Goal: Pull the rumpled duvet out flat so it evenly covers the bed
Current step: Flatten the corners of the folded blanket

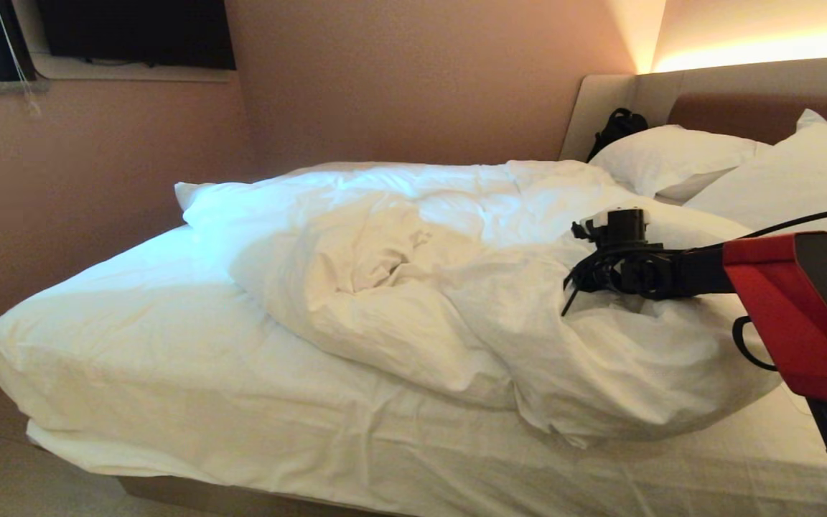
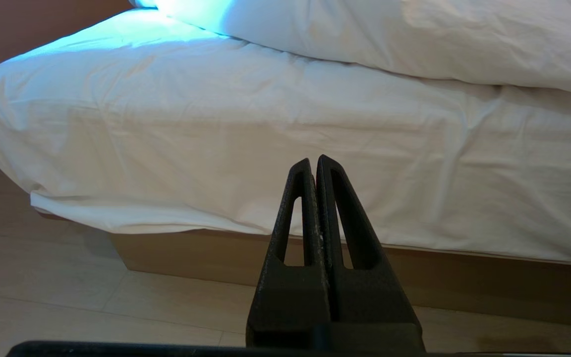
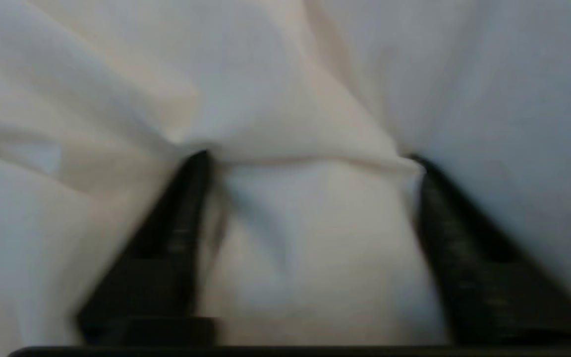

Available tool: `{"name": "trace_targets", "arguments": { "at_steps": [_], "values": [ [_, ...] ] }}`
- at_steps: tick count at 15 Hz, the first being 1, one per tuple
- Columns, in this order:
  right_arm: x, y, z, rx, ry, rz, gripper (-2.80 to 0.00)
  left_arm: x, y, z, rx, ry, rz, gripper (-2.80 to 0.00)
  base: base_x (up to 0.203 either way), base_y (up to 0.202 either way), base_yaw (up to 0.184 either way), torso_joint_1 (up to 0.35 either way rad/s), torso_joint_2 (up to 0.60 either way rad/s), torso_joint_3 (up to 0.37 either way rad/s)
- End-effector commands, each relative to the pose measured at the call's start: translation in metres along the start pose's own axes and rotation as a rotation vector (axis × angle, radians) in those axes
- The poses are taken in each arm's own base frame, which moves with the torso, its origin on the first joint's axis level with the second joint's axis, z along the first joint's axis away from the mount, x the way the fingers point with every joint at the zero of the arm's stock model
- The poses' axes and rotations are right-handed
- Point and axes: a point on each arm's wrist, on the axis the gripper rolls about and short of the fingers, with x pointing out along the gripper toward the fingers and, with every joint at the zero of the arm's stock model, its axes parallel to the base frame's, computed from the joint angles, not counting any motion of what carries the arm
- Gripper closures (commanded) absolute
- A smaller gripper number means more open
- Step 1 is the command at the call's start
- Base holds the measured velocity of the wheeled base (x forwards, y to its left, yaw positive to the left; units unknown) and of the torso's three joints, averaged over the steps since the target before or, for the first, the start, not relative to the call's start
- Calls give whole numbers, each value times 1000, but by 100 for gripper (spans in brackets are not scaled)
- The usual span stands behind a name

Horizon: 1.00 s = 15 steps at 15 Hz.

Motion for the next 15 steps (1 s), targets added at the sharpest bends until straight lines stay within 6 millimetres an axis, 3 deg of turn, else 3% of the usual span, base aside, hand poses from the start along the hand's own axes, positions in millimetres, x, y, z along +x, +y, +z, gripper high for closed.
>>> {"name": "trace_targets", "arguments": {
  "at_steps": [1,15],
  "values": [
    [-1,-1,1,2,-4,-2,0,0,0,0,0,0,2,0,0,0,0,0,0,0],
    [-5,-3,5,9,-12,-11,0,0,0,0,0,0,0,0,0,0,0,0,0,0]
  ]
}}
